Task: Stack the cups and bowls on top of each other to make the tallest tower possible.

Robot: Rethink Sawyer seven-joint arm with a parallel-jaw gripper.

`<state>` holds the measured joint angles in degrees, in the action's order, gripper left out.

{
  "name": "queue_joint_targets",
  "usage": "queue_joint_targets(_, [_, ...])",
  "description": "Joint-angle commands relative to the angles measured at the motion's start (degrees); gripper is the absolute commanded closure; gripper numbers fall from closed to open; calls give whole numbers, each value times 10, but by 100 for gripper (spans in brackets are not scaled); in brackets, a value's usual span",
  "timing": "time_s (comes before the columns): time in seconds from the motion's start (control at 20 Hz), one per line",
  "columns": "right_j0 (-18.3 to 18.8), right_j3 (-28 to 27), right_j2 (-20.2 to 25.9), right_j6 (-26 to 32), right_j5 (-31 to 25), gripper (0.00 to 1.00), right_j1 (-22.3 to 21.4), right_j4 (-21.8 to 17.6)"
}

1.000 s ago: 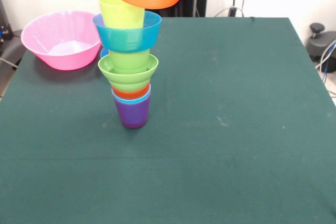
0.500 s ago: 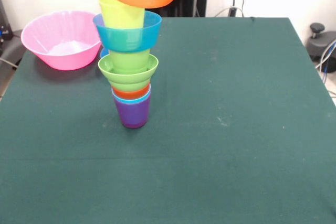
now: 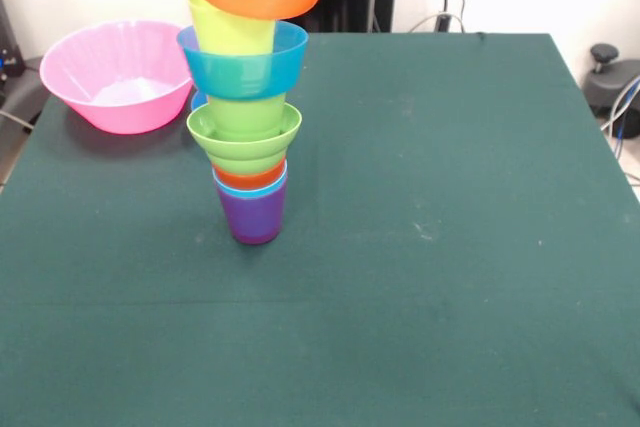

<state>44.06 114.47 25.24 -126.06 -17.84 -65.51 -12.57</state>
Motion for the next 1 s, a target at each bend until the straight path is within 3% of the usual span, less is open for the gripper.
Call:
queue_joint_targets(0.05, [11, 47, 38, 38, 33, 100, 45, -55])
queue_joint_targets(1.0, [25, 50, 56, 25, 36, 100, 47, -75])
